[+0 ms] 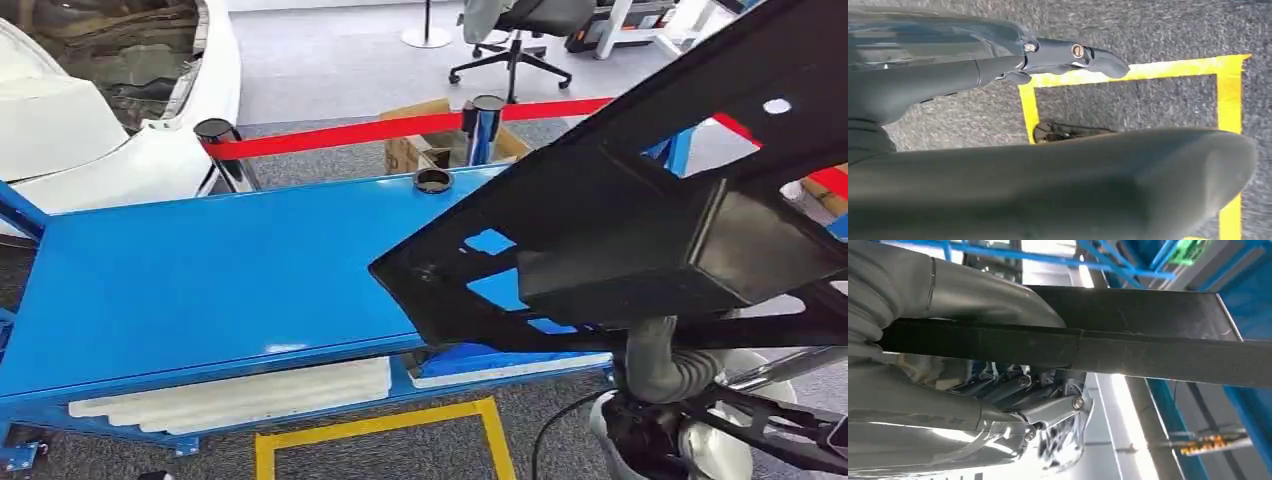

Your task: Take the parts from the cabinet and place them on the table.

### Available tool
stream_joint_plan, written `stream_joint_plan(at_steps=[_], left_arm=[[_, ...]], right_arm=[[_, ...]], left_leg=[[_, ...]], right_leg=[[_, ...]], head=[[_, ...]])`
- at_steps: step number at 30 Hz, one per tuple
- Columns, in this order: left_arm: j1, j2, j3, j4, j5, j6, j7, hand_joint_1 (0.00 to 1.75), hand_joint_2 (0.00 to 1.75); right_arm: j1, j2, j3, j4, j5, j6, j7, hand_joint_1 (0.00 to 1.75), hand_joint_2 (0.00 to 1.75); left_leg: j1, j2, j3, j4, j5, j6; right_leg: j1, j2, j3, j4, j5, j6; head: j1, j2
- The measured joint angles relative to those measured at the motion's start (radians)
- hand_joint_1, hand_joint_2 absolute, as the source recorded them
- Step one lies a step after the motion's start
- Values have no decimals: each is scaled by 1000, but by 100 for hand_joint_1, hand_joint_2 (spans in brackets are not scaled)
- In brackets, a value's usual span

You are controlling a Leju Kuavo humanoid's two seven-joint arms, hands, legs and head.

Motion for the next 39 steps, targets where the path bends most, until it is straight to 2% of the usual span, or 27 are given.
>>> stream_joint_plan(at_steps=[5, 10, 16, 18, 19, 20, 21, 23, 24, 25, 26, 27, 29, 30, 31, 33, 34, 35, 36, 37, 39], left_arm=[[1, 0, 23, 0, 0, -8, 25, 0, 175], [3, 0, 45, 0, 0, -5, 36, 0, 175], [6, 3, 63, 0, 0, 10, 64, 0, 175], [7, 4, 65, 0, 0, 11, 66, 0, 175], [6, 3, 66, 0, 0, 10, 66, 0, 175], [5, 3, 69, 0, 0, 10, 66, 0, 175], [5, 3, 70, 0, 0, 10, 66, 0, 175], [6, 3, 72, 0, 0, 10, 67, 0, 175], [7, 3, 73, 0, 0, 10, 67, 0, 175], [8, 3, 73, 0, 0, 10, 70, 0, 175], [9, 3, 74, 0, 0, 9, 73, 0, 175], [9, 3, 74, 0, 0, 6, 77, 0, 175], [10, 2, 77, 0, 0, 4, 81, 0, 175], [10, 3, 78, 0, 0, 4, 84, 0, 175], [9, 3, 78, 0, 0, 4, 89, 0, 175], [11, 3, 79, 0, 0, 4, 91, 0, 175], [12, 3, 80, 0, 0, 4, 92, 0, 175], [11, 3, 80, 0, 0, 5, 93, 0, 175], [11, 3, 81, 0, 0, 7, 97, 0, 175], [12, 4, 82, 0, 0, 11, 99, 0, 175], [16, 6, 85, 0, 0, 13, 101, 0, 175]], right_arm=[[-46, -41, 34, 30, -75, 48, 48, 175, 175], [-81, -69, 58, 59, -86, 47, 63, 175, 175], [-96, -77, 66, 72, -109, 23, 67, 175, 175], [-103, -77, 67, 71, -112, 19, 67, 175, 175], [-106, -77, 67, 70, -111, 17, 67, 175, 175], [-105, -77, 68, 69, -111, 14, 69, 175, 175], [-109, -77, 68, 69, -111, 14, 72, 175, 175], [-108, -78, 69, 69, -111, 13, 74, 175, 175], [-108, -78, 70, 70, -111, 13, 74, 175, 175], [-108, -78, 71, 71, -111, 12, 74, 175, 175], [-109, -78, 71, 71, -111, 11, 76, 175, 175], [-109, -79, 71, 71, -111, 11, 79, 175, 175], [-111, -79, 73, 71, -111, 8, 82, 175, 175], [-114, -79, 73, 73, -111, 6, 82, 175, 175], [-117, -79, 73, 74, -111, 6, 82, 175, 175], [-116, -80, 74, 77, -111, 6, 83, 175, 175], [-117, -80, 74, 77, -111, 6, 83, 175, 175], [-119, -80, 74, 77, -111, 6, 83, 175, 175], [-119, -80, 74, 77, -111, 6, 83, 175, 175], [-117, -81, 75, 77, -111, 6, 82, 175, 175], [-101, -82, 75, 77, -112, 6, 79, 175, 175]], left_leg=[[0, 0, 0, 0, 0, 0], [-1, 0, 0, 2, 0, 1], [-7, -1, -1, 4, -2, 3], [-10, -1, -1, 4, 0, 6], [-2, 1, 2, -7, 6, 14], [3, 4, 6, -14, 10, 19], [6, 5, 7, -15, 11, 21], [9, 6, 7, -15, 11, 21], [10, 6, 6, -15, 11, 21], [11, 6, 7, -15, 11, 20], [14, 6, 9, -15, 10, 18], [17, 5, 12, -14, 8, 14], [22, 2, 23, -14, 1, 3], [17, 2, 22, -14, 0, -7], [16, 1, 18, -11, 1, -15], [19, 2, 20, -20, 5, -28], [19, 2, 23, -25, 6, -35], [23, 3, 21, -18, -7, -41], [21, 4, 7, 15, -33, -39], [19, 4, -22, 81, -71, -38], [17, 4, -100, 250, -141, -39]], right_leg=[[0, 0, 0, 0, 0, 0], [-1, 0, 1, -1, 1, 1], [-7, -1, 0, -2, 2, 4], [-10, 0, 1, -5, 5, 9], [-6, 0, 1, -5, 3, 12], [-8, 0, 1, 6, -9, 15], [-8, -1, -17, 43, -37, 19], [-16, -1, -90, 203, -114, 28], [-19, -1, -127, 278, -137, 33], [-23, -1, -144, 309, -135, 37], [-25, -2, -136, 287, -109, 42], [-27, -2, -105, 220, -65, 47], [-31, -3, -21, 37, 28, 49], [-24, 0, -6, 12, 15, 44], [-22, 0, -8, 0, 16, 32], [-18, 1, -14, 6, 13, 16], [-18, 0, -13, 2, 16, 8], [-25, -3, -9, -7, 21, -5], [-23, -4, -9, -8, 21, -14], [-21, -5, -10, -8, 21, -19], [-15, -7, -10, -8, 20, -22]], head=[[0, 0], [0, 0], [0, 0], [0, 0], [0, 0], [0, 0], [1, 0], [1, 0], [1, 0], [1, 0], [1, 0], [1, 0], [1, 0], [1, 0], [1, 0], [0, 0], [0, 0], [0, 0], [0, 0], [0, 0], [0, 0]])
